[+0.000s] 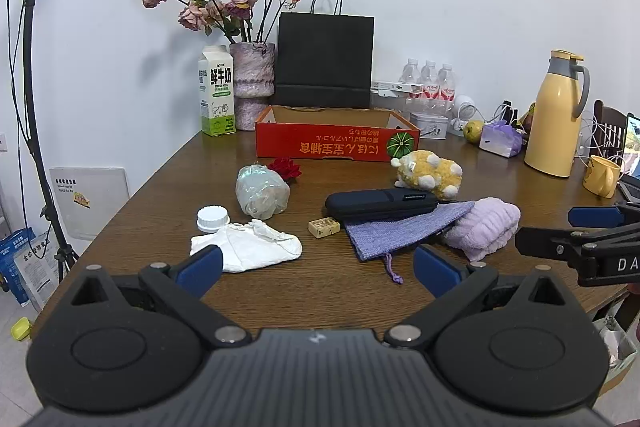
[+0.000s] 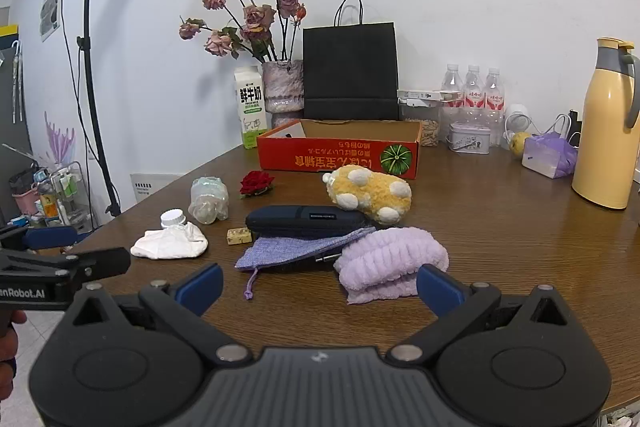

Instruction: Organize objects

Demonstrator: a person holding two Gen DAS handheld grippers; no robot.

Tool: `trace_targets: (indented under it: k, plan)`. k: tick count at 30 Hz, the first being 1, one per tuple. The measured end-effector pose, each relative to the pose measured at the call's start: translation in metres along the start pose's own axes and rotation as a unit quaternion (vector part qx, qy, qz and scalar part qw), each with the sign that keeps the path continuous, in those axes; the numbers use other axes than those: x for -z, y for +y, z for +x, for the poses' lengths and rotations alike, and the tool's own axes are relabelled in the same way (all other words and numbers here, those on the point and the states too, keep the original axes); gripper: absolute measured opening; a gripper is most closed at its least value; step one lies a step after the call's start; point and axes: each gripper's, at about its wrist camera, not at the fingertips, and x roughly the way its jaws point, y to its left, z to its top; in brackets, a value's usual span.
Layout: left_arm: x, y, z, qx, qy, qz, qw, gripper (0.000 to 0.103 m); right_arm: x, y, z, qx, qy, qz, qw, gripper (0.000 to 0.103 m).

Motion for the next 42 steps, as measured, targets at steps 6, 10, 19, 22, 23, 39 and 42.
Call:
trace_targets:
  k: [6,10,19,22,23,39,42]
  plan:
    - [0.0009,-0.0004,0.0024,-0.002,0.004,0.0,1.0,0.103,0.0005,0.0005,0.0,0.0,0.0,-0.001,1.0,0.103]
    - [0.0012,-0.0007,0.0027,-0.002,0.003,0.0,1.0,0.103,0.0008,0.0008,0.0007,0.0,0.0,-0.001,1.0,0.103]
    - [0.0026,-0.0018,0.0016,0.002,-0.004,0.004,1.0,0.103,0.0005,0.0007,-0.0015,0.001,0.0,-0.001,1.0,0.103]
    - [0.0031,-0.0015,0.0017,0.002,-0.003,0.005,1.0,0.103,0.0003,0.0012,-0.0025,0.0,0.001,-0.002,1.0,0.103]
    - [0.0032,-0.0015,0.0018,0.001,-0.003,0.005,1.0,0.103,0.0003,0.0011,-0.003,0.0,0.001,-0.002,1.0,0.103]
    - [0.0033,-0.0018,0.0003,0.001,-0.007,0.006,1.0,0.103,-0.0002,0.0006,-0.0026,0.002,0.002,-0.003,1.0,0.103]
    - [0.0034,-0.002,0.0,0.002,-0.008,0.006,1.0,0.103,0.0002,0.0008,-0.0027,0.003,0.003,-0.003,1.0,0.103]
